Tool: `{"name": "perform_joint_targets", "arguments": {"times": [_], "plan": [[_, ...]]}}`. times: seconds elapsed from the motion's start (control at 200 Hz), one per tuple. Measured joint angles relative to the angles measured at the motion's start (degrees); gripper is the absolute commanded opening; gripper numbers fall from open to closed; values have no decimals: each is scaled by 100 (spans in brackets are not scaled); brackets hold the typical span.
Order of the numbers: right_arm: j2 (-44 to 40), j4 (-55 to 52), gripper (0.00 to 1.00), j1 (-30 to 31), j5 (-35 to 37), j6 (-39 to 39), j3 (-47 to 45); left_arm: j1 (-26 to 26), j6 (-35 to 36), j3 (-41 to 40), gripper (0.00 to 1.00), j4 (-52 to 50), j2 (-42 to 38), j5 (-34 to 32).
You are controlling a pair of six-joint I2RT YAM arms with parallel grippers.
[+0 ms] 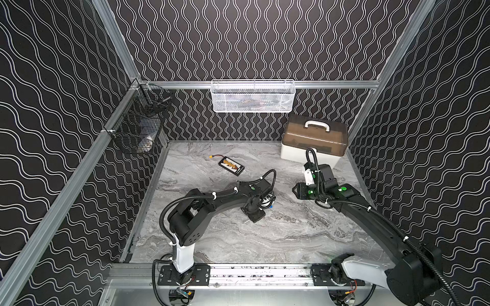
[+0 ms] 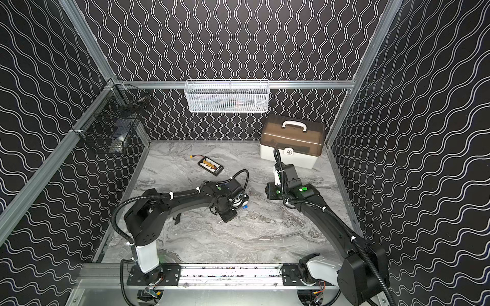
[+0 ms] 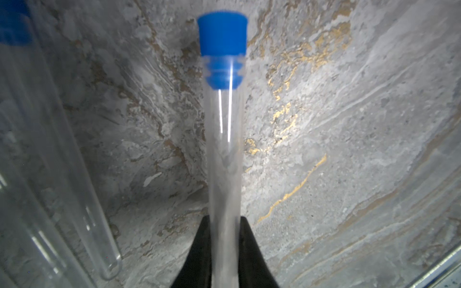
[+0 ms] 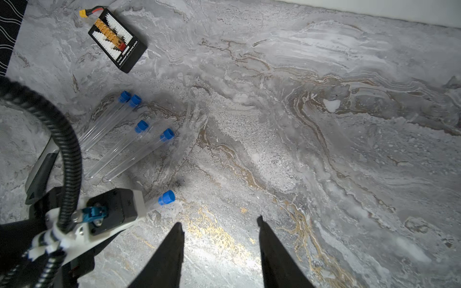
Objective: Insert stoppers into test tubes
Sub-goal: Place the test tube at the center of the board.
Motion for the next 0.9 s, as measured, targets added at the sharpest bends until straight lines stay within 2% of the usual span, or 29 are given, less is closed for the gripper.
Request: {"name": "perform_joint_targets", "arguments": {"times": [0.641, 0.901], "plan": [[-122, -2, 49, -98, 37, 42, -74, 0, -4, 109, 31, -68, 275, -221], [-295, -4, 49, -151, 70, 35, -72, 0, -20, 96, 48, -22, -63, -398]]}}
